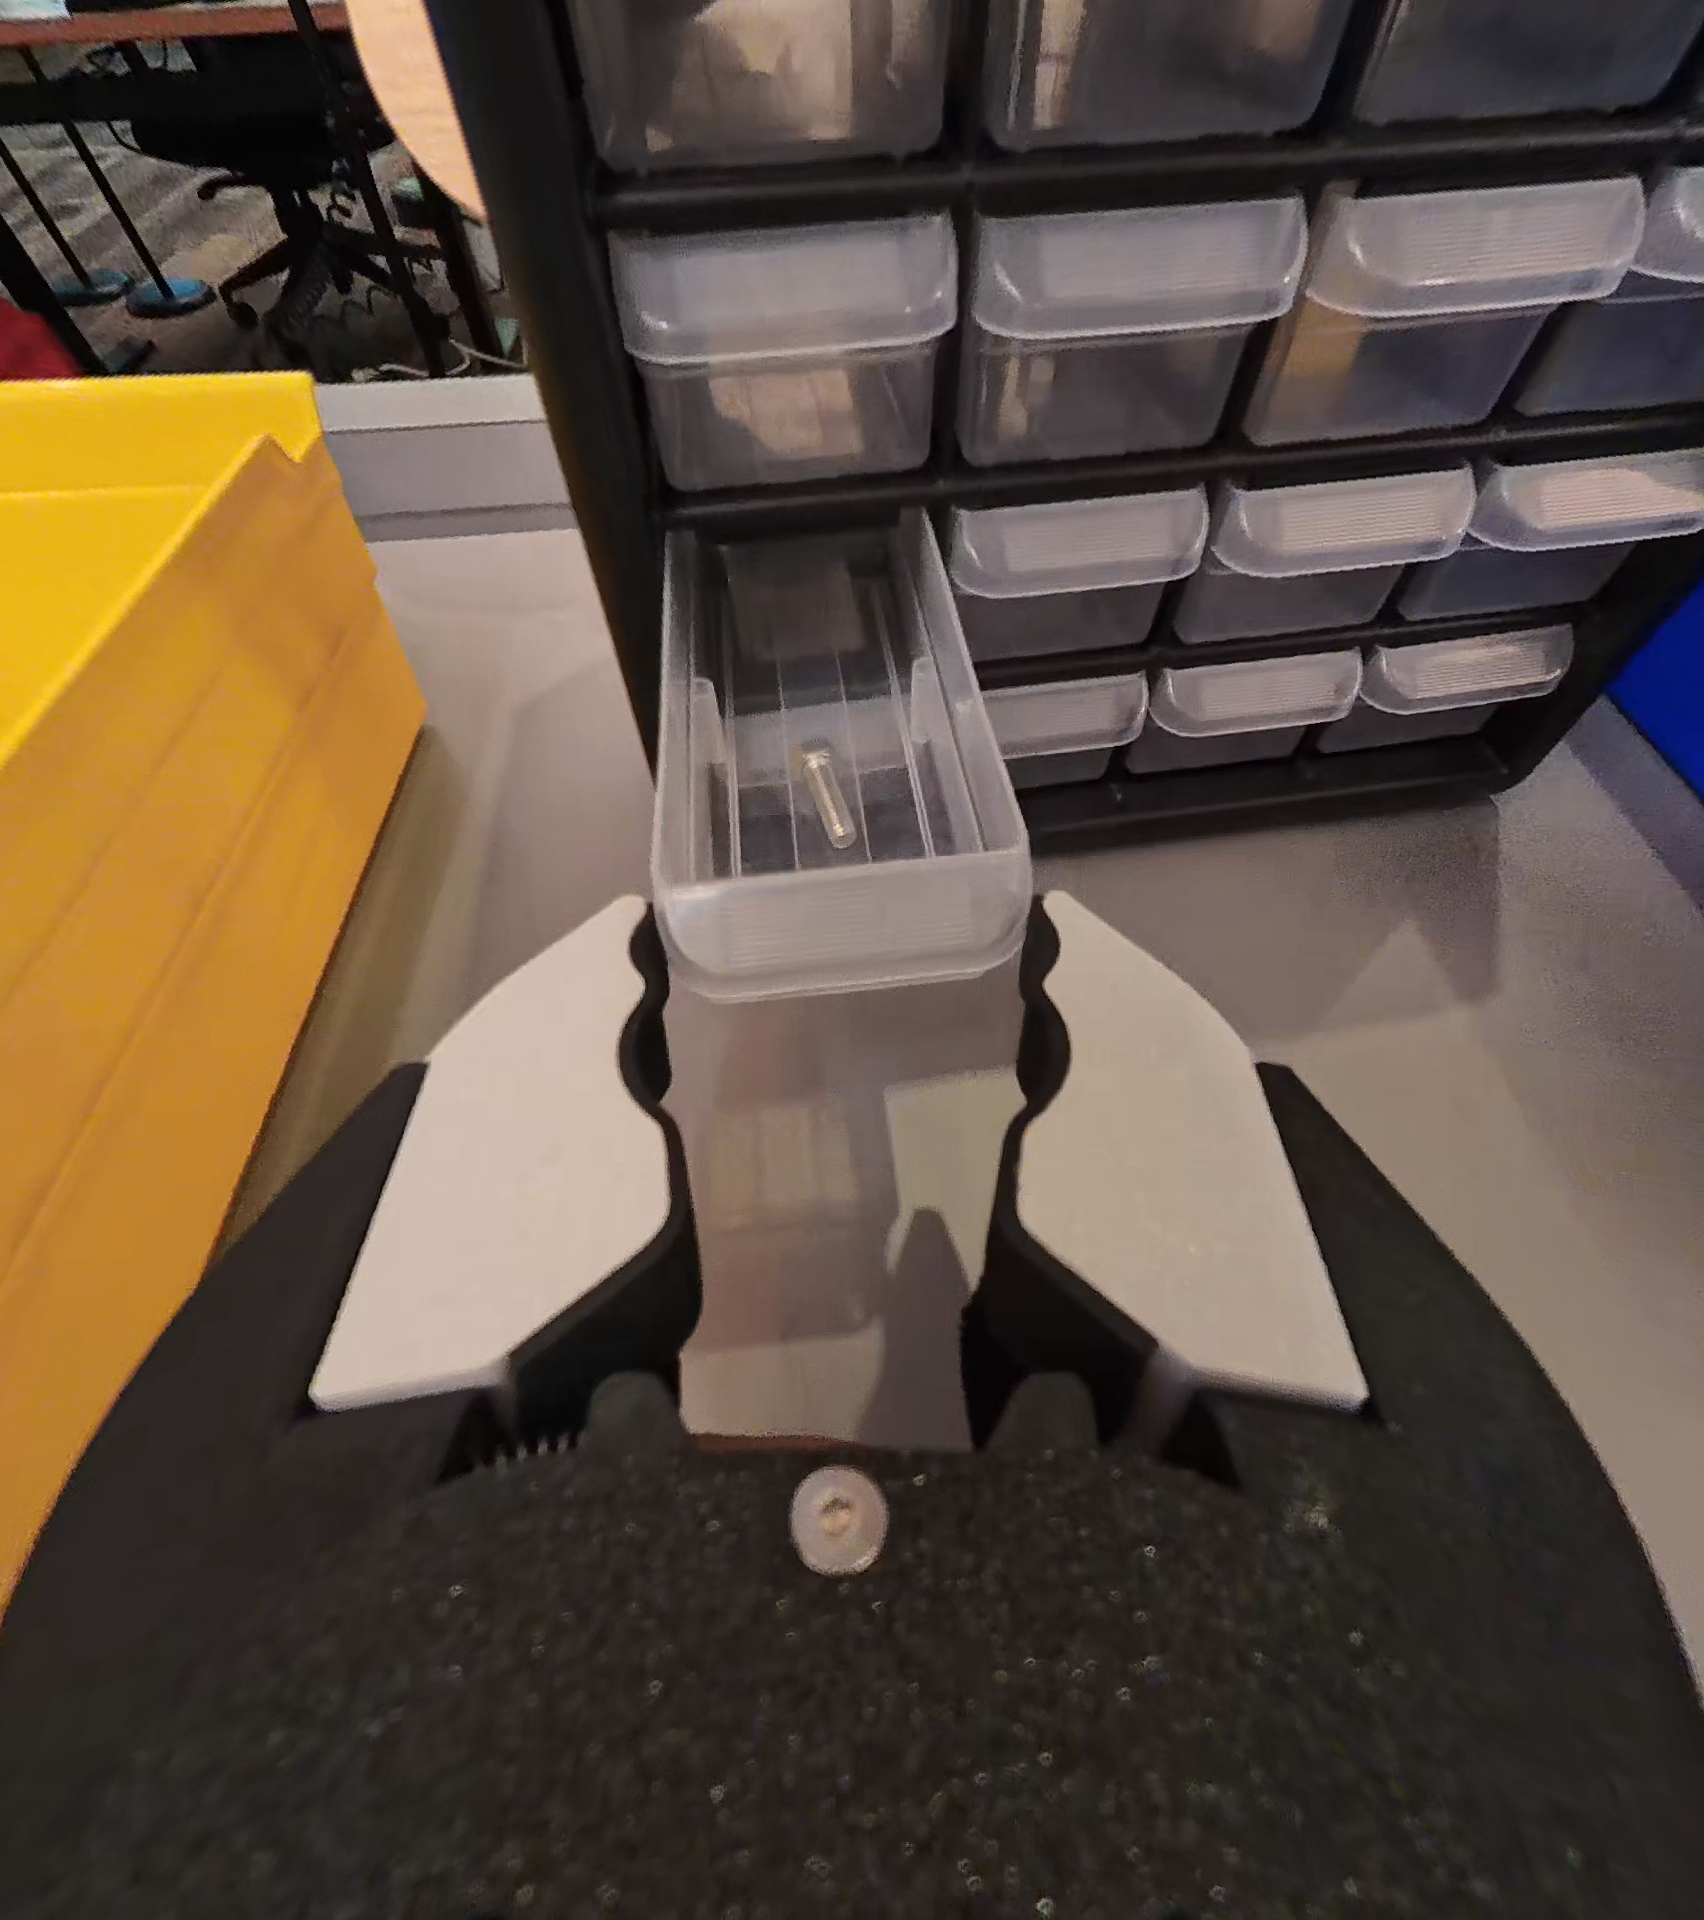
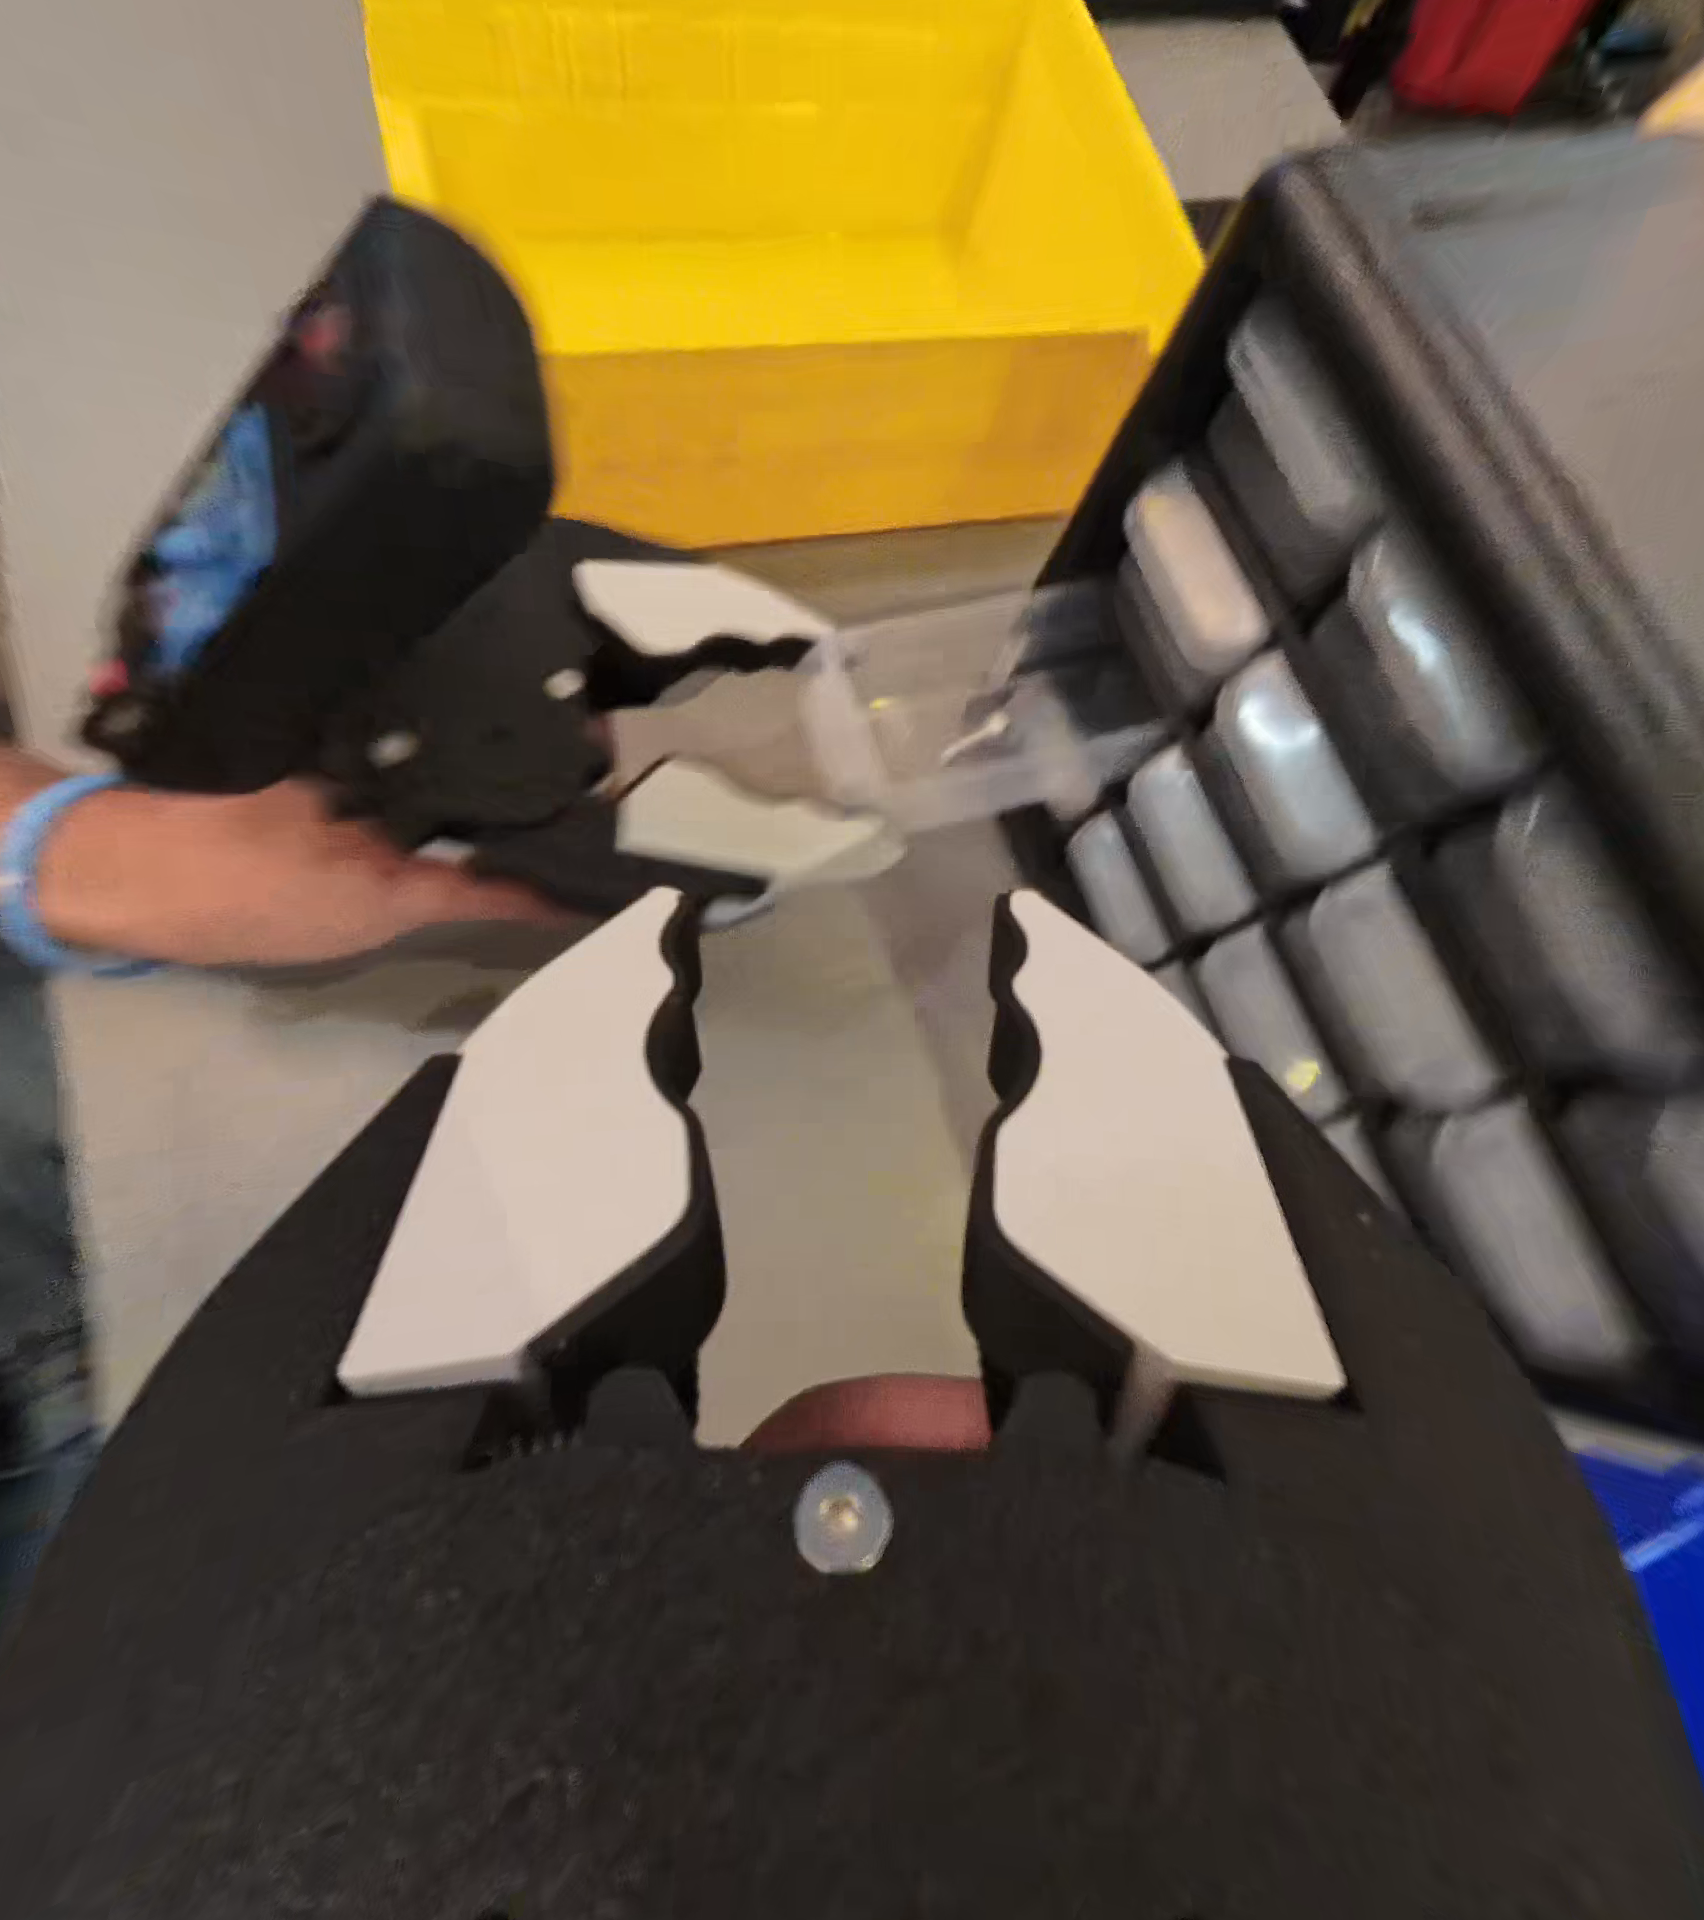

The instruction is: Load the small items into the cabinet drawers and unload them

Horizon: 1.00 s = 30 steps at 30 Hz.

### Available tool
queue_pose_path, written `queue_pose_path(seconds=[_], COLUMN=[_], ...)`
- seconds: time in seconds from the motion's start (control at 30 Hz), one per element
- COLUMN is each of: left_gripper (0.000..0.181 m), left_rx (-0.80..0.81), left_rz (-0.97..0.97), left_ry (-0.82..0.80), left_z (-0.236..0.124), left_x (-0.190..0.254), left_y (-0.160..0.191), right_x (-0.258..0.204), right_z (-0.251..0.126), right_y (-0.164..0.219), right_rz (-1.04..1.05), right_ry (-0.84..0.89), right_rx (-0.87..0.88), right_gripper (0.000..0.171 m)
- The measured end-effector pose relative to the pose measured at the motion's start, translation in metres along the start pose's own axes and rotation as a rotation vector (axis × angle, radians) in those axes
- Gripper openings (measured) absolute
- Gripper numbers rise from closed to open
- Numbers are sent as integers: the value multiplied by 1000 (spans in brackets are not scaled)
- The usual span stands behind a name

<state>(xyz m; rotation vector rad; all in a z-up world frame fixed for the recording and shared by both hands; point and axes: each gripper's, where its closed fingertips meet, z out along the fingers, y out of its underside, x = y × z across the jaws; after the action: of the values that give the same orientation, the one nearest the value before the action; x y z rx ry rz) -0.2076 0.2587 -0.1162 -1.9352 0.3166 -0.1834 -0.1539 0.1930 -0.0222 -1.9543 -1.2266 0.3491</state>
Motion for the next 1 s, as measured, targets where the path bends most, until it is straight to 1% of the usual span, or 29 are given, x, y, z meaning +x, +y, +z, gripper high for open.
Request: queue_pose_path(seconds=[0.1, 0.2, 0.27, 0.33, 0.5, 0.67, 0.7, 0.77, 0.9, 1.0], left_gripper=[65, 65, 65, 65, 65, 65, 65, 65, 65, 65], left_rx=[-9, 0, 13, 23, 31, 28, 25, 27, 37, 33], left_rz=[-26, -6, 6, 15, 30, 35, 32, 33, 44, 36], left_ry=[10, 7, 7, 7, 8, 5, 5, 6, 5, 10], left_z=[-7, -12, -14, -16, -17, -16, -16, -16, -17, -16], left_x=[0, 2, 3, 4, 4, 2, 2, 3, 3, 2], left_y=[6, 8, 6, 6, 5, 6, 6, 6, 5, 6], right_x=[30, 34, 34, 28, 29, 31, 31, 32, 31, 36], right_z=[52, 97, 116, 127, 135, 140, 140, 141, 139, 133], right_y=[-18, -16, -9, -2, 16, 20, 21, 20, 19, 13], right_rz=[-128, -200, -242, -286, -350, -351, -355, -370, -373, -398], right_ry=[3, -79, -112, -157, -201, -235, -240, -240, -242, -209], right_rx=[-158, -306, -398, -479, -679, -792, -804, -808, -779, -720], right_gripper=[52, 49, 49, 49, 48, 47, 45, 24, 24, 24])
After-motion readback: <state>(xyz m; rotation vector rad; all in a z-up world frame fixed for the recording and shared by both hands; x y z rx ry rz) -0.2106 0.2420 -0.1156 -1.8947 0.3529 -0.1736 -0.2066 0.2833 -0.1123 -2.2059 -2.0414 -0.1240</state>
